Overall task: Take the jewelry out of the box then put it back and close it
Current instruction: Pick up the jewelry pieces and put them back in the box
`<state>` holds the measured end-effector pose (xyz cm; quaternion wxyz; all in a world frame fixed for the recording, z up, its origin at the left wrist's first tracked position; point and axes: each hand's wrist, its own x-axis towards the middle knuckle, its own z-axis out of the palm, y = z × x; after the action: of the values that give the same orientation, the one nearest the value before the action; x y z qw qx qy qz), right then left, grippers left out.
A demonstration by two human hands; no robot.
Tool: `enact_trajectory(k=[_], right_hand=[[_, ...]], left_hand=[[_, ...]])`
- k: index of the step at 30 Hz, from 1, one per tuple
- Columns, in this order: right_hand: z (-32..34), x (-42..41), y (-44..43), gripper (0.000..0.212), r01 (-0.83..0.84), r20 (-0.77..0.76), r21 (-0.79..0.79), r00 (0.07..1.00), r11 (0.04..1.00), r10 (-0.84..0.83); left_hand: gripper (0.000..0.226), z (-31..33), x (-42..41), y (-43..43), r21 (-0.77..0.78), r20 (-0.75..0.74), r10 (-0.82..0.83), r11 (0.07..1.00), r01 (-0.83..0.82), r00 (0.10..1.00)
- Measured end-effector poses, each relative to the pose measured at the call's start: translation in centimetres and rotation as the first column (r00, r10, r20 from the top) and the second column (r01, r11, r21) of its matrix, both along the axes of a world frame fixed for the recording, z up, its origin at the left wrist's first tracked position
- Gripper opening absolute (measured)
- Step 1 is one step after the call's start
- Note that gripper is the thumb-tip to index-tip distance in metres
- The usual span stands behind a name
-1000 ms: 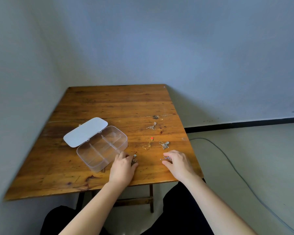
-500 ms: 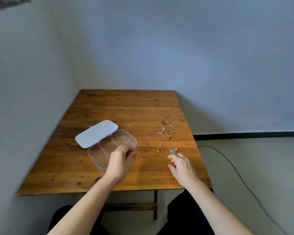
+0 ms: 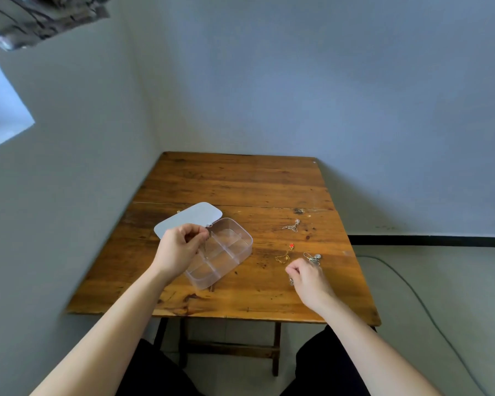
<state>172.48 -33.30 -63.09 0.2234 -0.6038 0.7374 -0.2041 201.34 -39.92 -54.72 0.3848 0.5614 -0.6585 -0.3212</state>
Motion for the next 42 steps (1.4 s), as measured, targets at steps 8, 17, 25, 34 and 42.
enact_trajectory(k=[8, 17, 25, 34, 42], right_hand=[[8.0, 7.6, -5.6, 0.017, 0.009, 0.446, -0.205, 0.891, 0.979, 0.085], [6.2, 12.3, -7.5, 0.025, -0.178, 0.254, -0.011, 0.951, 0.984, 0.175], [5.3, 11.2, -7.3, 0.026, -0.191, 0.128, 0.002, 0.974, 0.982, 0.189], [5.7, 2.9, -5.1, 0.019, -0.034, 0.139, -0.125, 0.989, 0.992, 0.051], [2.2, -5.8, -0.2, 0.023, 0.193, -0.002, -0.044, 0.981, 0.98, -0.193]], left_hand=[[0.009, -2.4, 1.9, 0.8, 0.155, 0.177, -0.029, 0.988, 0.001, 0.984], [0.011, -4.1, 1.4, 1.0, 0.163, 0.334, -0.073, 0.986, 0.018, 0.94], [0.01, -4.7, 1.7, 0.8, 0.126, 0.313, -0.031, 0.992, -0.01, 0.949], [0.014, -3.7, -2.3, 0.1, -0.067, 0.349, -0.041, 0.995, 0.068, 0.936], [0.021, -5.0, -10.8, 0.6, -0.093, 0.402, -0.224, 0.955, 0.283, 0.888]])
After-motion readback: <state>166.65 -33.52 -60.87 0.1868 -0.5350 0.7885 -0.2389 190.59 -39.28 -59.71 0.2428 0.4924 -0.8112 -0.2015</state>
